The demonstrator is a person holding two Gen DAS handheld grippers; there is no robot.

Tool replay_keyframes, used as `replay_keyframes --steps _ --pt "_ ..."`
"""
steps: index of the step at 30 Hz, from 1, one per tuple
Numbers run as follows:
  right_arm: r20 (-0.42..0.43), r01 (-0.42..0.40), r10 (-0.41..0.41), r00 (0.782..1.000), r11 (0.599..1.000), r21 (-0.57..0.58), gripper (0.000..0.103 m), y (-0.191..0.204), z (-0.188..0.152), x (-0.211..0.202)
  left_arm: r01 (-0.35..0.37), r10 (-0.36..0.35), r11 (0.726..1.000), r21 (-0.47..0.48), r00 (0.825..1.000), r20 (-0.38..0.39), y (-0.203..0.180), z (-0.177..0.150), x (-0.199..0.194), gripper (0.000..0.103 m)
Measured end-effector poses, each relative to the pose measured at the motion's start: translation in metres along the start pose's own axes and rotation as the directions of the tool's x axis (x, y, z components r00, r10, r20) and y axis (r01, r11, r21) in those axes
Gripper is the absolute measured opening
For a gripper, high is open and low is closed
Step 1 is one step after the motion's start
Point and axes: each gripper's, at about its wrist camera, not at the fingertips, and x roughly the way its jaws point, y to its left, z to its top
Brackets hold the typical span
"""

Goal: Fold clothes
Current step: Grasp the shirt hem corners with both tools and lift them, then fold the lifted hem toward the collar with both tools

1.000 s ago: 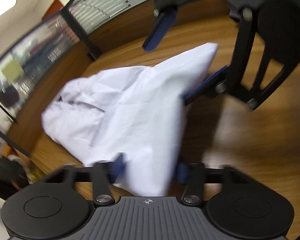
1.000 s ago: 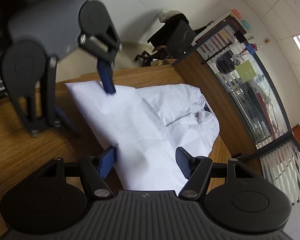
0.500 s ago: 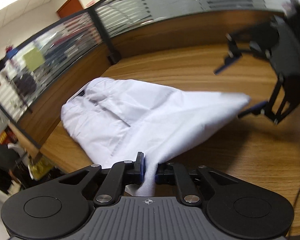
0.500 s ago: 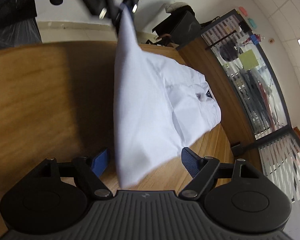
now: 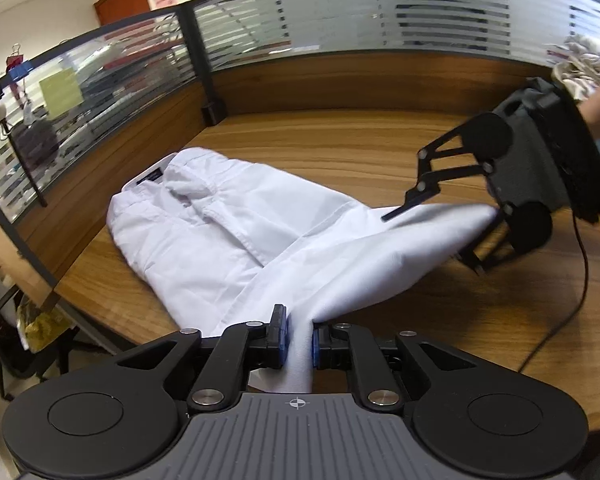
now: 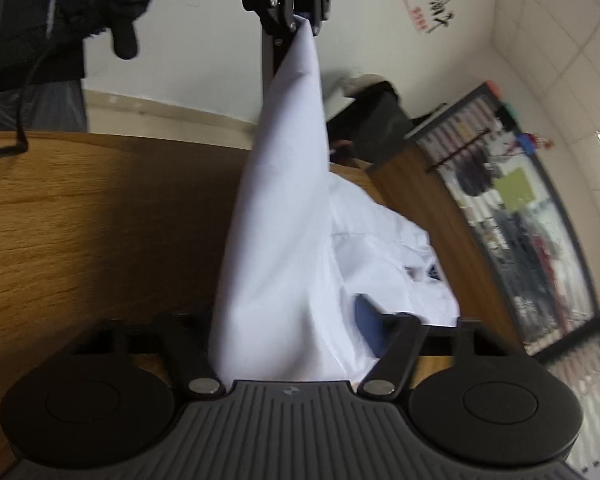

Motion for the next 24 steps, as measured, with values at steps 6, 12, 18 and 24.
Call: replay_keyframes --steps 6,12,18,24 --pt "0.005 -0.053 0.053 0.999 0.983 0.176 0.03 -0.045 0.006 -0.007 0.032 -0.032 0.996 0.083 0.999 -0.006 -0.004 -0.029 0.003 0.063" --pt "0.006 -0.112 0.115 0.993 0.957 0.269 0.041 -0.072 0.006 -0.005 0.026 -0.033 0.954 0.299 0.999 0.02 -0.022 -0.067 0.024 0.065" --pt "-0.013 -0.153 0.16 0.987 0.961 0.228 0.052 -0.07 0.003 0.002 0.006 -0.059 0.881 0.473 0.993 0.099 -0.029 -0.096 0.032 0.071" --pt "-0.049 -0.155 0.161 0.986 0.981 0.118 0.06 -0.051 -0.002 0.004 0.038 -0.108 0.836 0.548 0.989 0.097 -0.027 -0.12 0.026 0.077"
